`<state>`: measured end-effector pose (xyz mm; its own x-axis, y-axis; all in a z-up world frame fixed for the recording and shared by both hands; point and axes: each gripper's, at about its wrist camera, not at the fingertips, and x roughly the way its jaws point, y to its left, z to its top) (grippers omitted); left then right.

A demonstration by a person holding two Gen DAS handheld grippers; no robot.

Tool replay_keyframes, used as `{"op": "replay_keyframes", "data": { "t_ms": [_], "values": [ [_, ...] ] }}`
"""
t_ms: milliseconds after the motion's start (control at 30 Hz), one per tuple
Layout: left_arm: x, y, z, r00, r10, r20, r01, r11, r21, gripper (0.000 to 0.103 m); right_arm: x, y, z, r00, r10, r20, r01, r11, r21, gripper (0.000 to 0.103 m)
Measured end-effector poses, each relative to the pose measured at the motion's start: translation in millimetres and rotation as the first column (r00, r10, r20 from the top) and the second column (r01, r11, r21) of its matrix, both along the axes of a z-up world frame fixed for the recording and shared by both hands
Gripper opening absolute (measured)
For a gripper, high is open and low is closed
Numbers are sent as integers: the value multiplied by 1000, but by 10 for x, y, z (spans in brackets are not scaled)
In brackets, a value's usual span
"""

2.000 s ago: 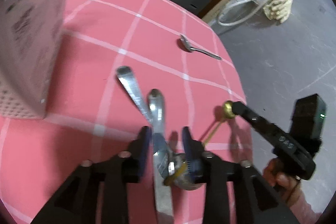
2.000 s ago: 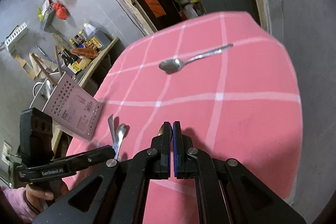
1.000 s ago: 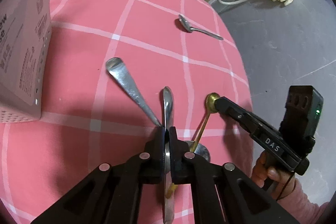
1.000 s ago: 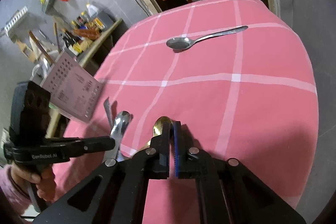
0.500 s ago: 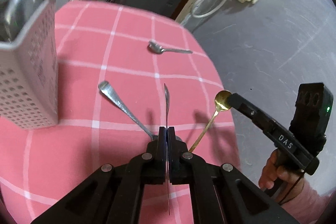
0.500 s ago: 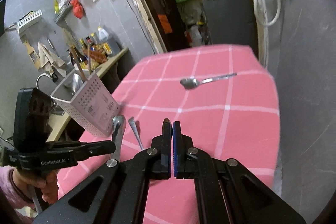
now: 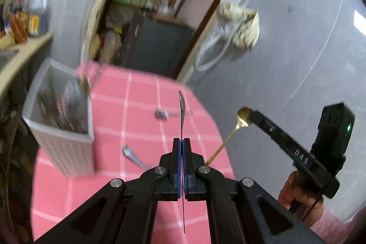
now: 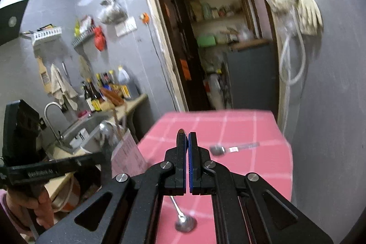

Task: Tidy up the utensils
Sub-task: 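Carry both utensils into the white holder and open both tools over it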

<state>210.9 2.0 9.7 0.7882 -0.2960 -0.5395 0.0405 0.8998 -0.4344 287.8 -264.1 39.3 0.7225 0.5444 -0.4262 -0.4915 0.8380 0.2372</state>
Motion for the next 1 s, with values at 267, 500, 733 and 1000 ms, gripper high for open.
{"op": "replay_keyframes", "data": {
  "t_ms": [267, 500, 733, 1000],
  "values": [
    [-67, 634, 655, 965, 149, 214, -158, 987, 24, 2, 114, 570, 504, 992, 54, 115, -59, 998, 37, 2],
    [63, 1138, 653, 920, 255, 298, -264, 964, -8, 2, 76, 1299, 663, 969, 119, 215, -107, 992, -68, 2],
    [96, 1171, 341, 911, 261, 318, -304, 948, 94, 2, -128, 1816, 571, 945, 198, 261, -134, 960, -246, 2],
    [-42, 1035, 98, 907, 222, 359, -310, 928, 209, 2, -281, 2105, 493, 922, 234, 309, -118, 929, -350, 2]
  ]
}}
